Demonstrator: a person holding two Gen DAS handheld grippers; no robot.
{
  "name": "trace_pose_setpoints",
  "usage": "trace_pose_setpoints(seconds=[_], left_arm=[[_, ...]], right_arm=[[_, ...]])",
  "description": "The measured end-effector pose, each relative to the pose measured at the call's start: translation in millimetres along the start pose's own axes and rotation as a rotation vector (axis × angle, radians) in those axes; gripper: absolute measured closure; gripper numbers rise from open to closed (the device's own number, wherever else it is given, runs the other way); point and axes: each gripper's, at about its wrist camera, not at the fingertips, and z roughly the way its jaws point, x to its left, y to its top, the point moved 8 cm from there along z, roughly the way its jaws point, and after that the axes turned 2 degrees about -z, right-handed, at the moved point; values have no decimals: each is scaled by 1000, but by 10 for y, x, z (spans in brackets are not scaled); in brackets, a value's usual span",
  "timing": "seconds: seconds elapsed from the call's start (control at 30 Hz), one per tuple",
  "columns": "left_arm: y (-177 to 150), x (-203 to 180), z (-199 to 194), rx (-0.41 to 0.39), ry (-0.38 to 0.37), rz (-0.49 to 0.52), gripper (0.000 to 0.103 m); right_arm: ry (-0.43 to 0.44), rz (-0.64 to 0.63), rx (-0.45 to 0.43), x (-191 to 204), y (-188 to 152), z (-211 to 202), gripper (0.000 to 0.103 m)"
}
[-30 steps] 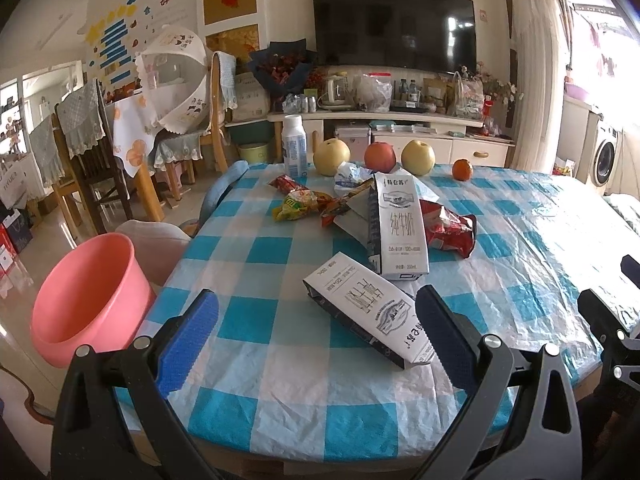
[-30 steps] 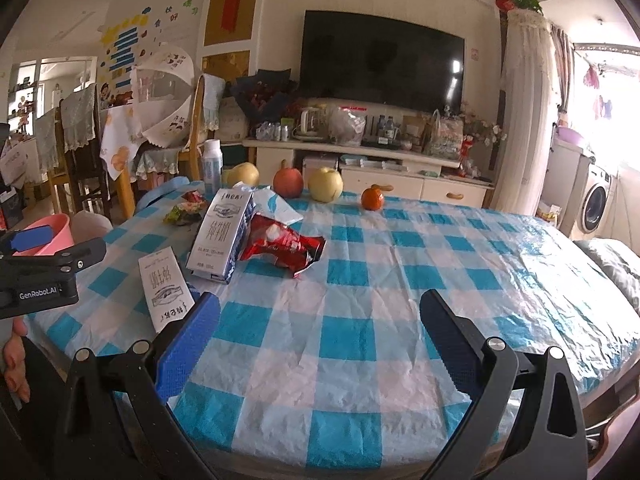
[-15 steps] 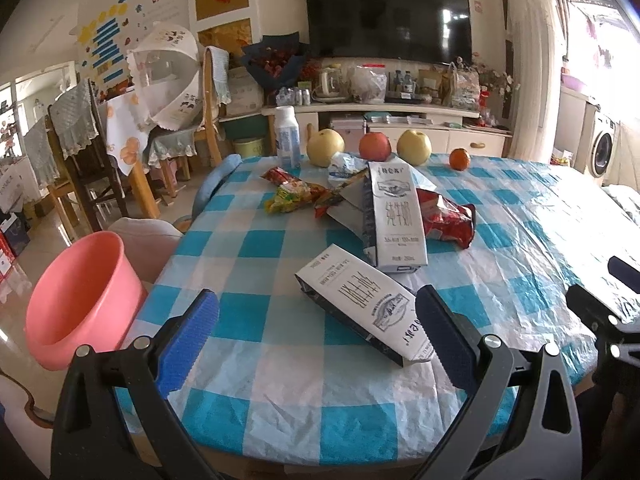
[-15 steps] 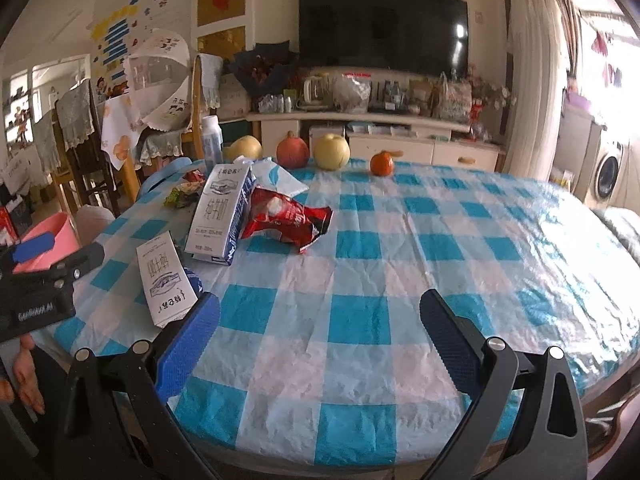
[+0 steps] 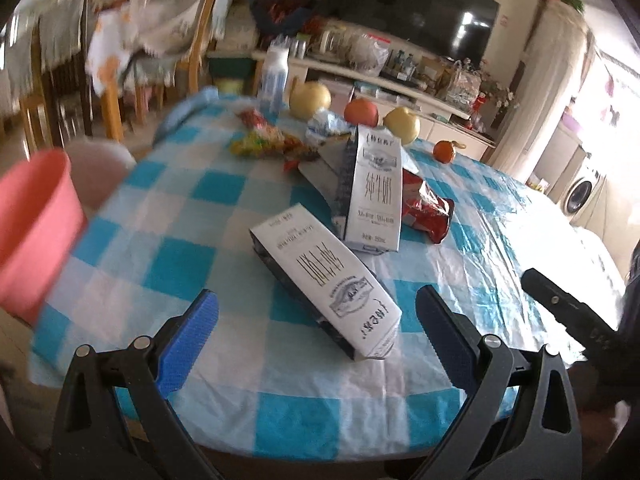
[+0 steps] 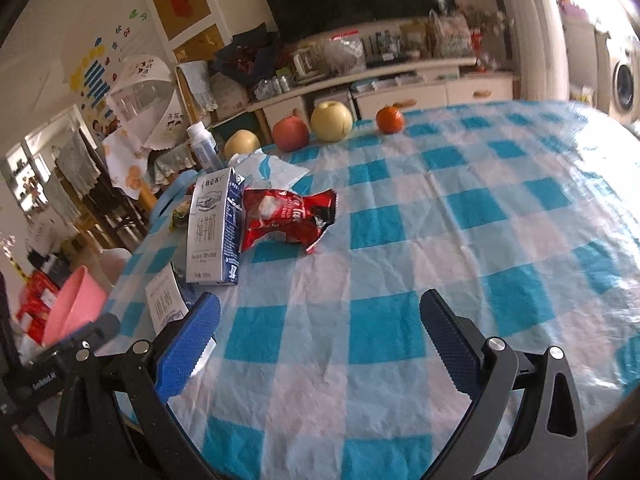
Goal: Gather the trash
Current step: 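Grasp the milk carton with the left gripper while the right grasps the red snack bag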
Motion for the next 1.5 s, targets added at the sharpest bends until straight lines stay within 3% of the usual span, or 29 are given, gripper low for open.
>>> trace_pose_setpoints(seconds=[0.13, 0.4, 0.53, 0.77, 1.17, 1.3, 1.33, 1.5], left_arm=[[3, -32, 183, 39, 19, -35, 4], [-13, -122, 490, 100, 108, -11, 7], [-15, -108, 603, 123, 158, -2, 20], [84, -91, 638, 101, 166, -39, 36], [173, -50, 682, 113, 82, -70, 54], [202, -23, 722, 125, 58, -56, 49], [205, -10, 741, 127, 67, -52, 42], [243, -18, 824, 136, 89, -2, 33]], right_arm=[[13, -3, 22, 10, 71, 170, 4], [7, -30, 50, -21, 289, 537, 5], [34, 6, 68, -101, 379, 723, 5], [139, 25, 112, 74, 454, 961, 5], [94, -109, 160, 368, 524, 1346, 5], [68, -124, 163, 344, 547, 1425, 5], [69, -118, 162, 333, 556, 1431, 7], [48, -139, 140, 318, 589, 1373, 24]])
